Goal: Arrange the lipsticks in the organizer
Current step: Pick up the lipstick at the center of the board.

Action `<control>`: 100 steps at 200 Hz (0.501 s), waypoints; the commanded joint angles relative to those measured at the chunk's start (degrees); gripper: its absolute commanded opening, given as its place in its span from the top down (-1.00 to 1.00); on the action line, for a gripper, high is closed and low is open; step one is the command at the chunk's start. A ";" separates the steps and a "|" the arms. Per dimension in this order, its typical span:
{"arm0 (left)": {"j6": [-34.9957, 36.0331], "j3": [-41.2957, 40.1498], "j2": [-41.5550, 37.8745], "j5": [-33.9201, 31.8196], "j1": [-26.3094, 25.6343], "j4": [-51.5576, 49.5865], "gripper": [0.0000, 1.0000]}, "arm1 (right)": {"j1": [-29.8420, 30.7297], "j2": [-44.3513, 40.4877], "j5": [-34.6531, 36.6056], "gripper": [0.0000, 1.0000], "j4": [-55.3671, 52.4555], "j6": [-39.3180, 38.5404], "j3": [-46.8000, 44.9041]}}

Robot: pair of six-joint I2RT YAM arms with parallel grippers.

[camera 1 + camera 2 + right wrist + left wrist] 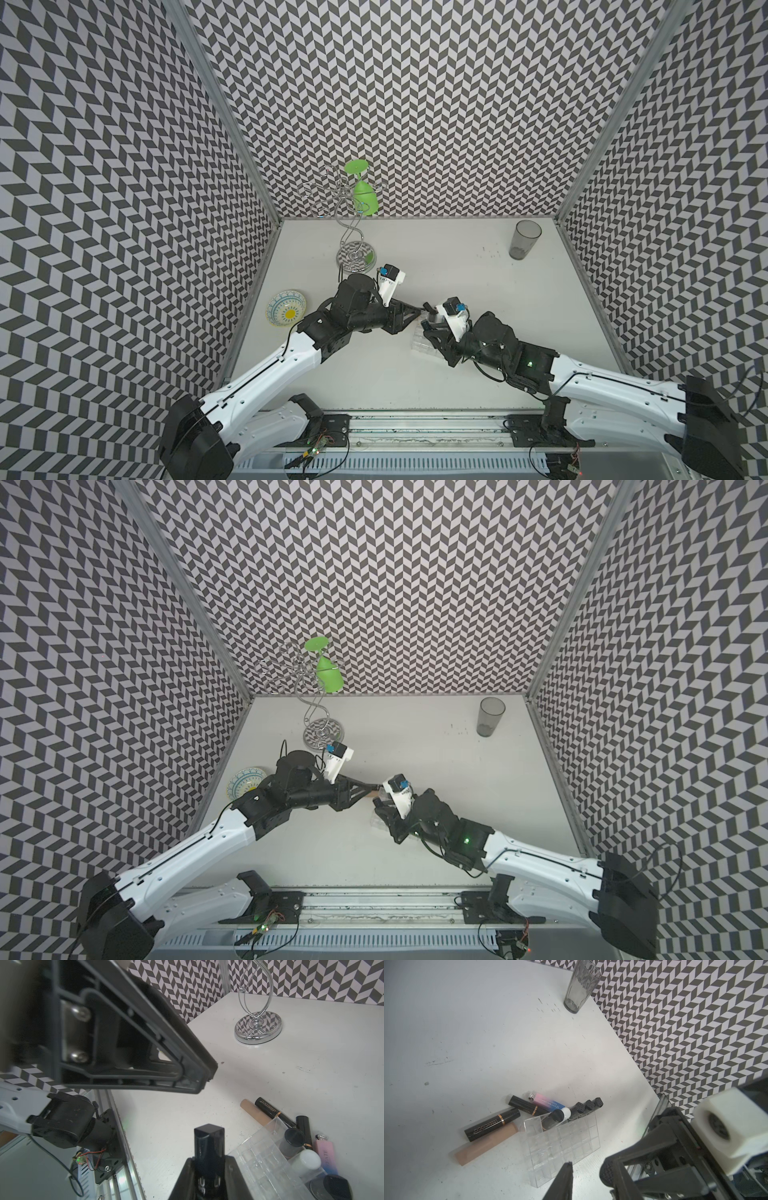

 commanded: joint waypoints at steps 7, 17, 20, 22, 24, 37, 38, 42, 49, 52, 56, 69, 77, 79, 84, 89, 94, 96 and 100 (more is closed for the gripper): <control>-2.38 -1.92 -0.52 1.93 -0.50 0.93 0.21 | 0.68 -0.56 0.87 0.63 3.02 -1.23 0.68; -2.71 -2.00 0.32 2.51 -0.59 1.26 0.19 | 0.87 -0.95 1.11 0.63 2.96 -1.49 0.84; -2.79 -2.05 0.71 2.89 -0.66 1.52 0.19 | 0.95 -1.09 1.31 0.63 2.89 -1.47 0.91; -2.87 -2.09 0.89 3.07 -0.72 1.71 0.19 | 1.03 -1.22 1.54 0.63 2.86 -1.47 0.91; -2.97 -2.16 1.04 3.25 -0.75 1.80 0.20 | 1.15 -1.27 1.80 0.63 2.85 -1.49 0.96; -3.53 -2.03 2.03 3.69 -1.49 2.29 0.19 | 1.33 -1.73 2.75 0.63 3.17 -1.55 0.73; -3.60 -2.06 2.10 3.69 -1.57 2.31 0.19 | 1.32 -1.75 2.81 0.63 3.23 -1.56 0.72; -3.72 -2.07 2.17 3.96 -1.79 2.72 0.18 | 1.45 -1.72 2.80 0.62 3.55 -1.64 0.60; -4.00 -2.21 2.37 4.67 -2.03 3.67 0.18 | 1.41 -1.48 2.71 0.62 3.58 -1.63 0.67; -4.10 -2.22 2.49 4.90 -2.05 3.98 0.18 | 1.41 -1.31 2.70 0.62 3.55 -1.57 0.82; -4.21 -2.25 2.59 5.12 -2.16 4.16 0.18 | 1.44 -0.94 2.66 0.62 3.47 -1.58 1.07; -4.68 -2.66 2.88 5.61 -2.19 4.94 0.11 | 1.40 0.47 2.57 0.62 2.84 -1.83 1.94; -5.12 -3.21 2.99 5.96 -2.26 5.76 0.10 | 1.49 1.25 2.80 0.62 2.59 -1.93 2.34; -5.23 -3.36 3.00 5.97 -2.26 5.85 0.10 | 1.49 1.41 2.90 0.62 2.65 -1.91 2.37; -5.41 -3.51 3.05 5.97 -2.26 5.90 0.11 | 1.49 1.77 3.04 0.62 2.75 -1.91 2.46; -5.44 -3.59 3.17 6.39 -2.25 5.86 0.11 | 1.53 1.98 3.25 0.62 2.88 -2.02 2.51; -5.44 -3.67 3.29 6.77 -2.33 6.07 0.10 | 1.50 2.14 3.58 0.62 3.02 -2.00 2.51; -5.44 -3.77 3.31 6.94 -2.34 6.23 0.10 | 1.49 2.18 3.76 0.62 3.18 -2.04 2.50; -5.44 -3.81 3.36 7.10 -2.31 6.42 0.10 | 1.49 2.27 3.92 0.61 3.37 -2.11 2.44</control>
